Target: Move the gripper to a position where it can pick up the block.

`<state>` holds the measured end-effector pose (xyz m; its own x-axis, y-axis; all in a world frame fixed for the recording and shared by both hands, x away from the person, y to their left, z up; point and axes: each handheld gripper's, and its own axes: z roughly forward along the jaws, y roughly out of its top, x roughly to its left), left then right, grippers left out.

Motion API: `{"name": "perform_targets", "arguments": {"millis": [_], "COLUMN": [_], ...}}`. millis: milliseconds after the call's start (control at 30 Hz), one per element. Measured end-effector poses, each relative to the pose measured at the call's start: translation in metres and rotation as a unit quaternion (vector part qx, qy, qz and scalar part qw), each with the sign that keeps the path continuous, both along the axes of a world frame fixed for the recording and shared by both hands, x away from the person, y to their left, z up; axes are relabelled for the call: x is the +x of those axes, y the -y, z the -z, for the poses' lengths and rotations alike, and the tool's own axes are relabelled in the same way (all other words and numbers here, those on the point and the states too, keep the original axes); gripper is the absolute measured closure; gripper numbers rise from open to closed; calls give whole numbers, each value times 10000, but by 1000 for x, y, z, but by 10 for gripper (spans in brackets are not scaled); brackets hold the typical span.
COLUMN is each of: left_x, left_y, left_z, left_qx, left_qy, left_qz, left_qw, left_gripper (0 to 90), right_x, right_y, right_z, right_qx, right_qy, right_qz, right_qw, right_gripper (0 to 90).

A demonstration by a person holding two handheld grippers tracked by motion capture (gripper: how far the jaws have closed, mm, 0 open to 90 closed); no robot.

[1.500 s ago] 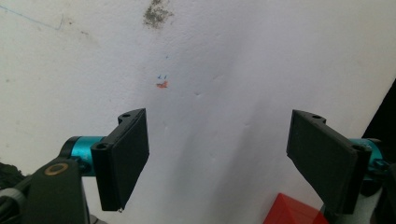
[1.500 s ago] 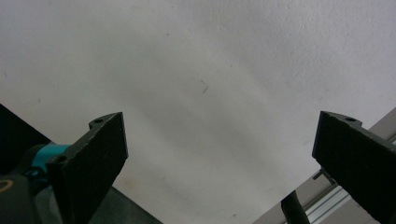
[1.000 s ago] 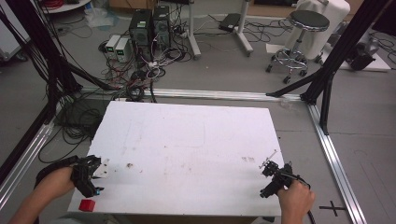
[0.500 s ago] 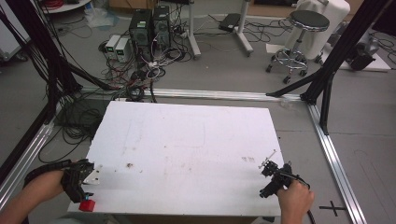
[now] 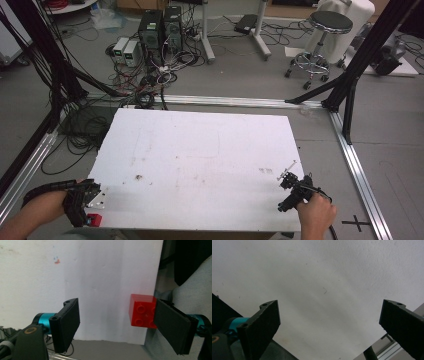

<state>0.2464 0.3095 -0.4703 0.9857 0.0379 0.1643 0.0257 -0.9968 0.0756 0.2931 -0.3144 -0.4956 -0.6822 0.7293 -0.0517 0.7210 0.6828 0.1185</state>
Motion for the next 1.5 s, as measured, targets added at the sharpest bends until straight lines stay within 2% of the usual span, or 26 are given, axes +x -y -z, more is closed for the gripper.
{"name": "perform_targets", "arguments": {"millis": [300,533,1000,1333,1400,1500], "left_x": [-6,-12,-14,-15,-15,-16], "left_y": [-1,-4,-13,-10,-9,-9], "left_z": [5,14,32,44,46,46], "left_qx": [95,75,99,86,95,96], "left_qy": [-102,-206,-373,-466,-536,-525], "left_qz": [57,44,-2,60,81,69], "left_qw": [9999,9998,9993,9989,9985,9986], "left_gripper": [217,217,218,220,219,219], "right_x": [-1,0,0,0,-1,-1], "right_y": [0,-1,0,0,1,1], "right_z": [0,0,1,0,0,1], "right_qx": [18,24,14,19,28,29], "right_qy": [-9,15,-14,-13,-13,0], "right_qz": [21,-10,16,12,29,39], "right_qw": [10000,10000,10000,10000,10000,10000], "right_gripper": [25,25,25,25,25,25]}}
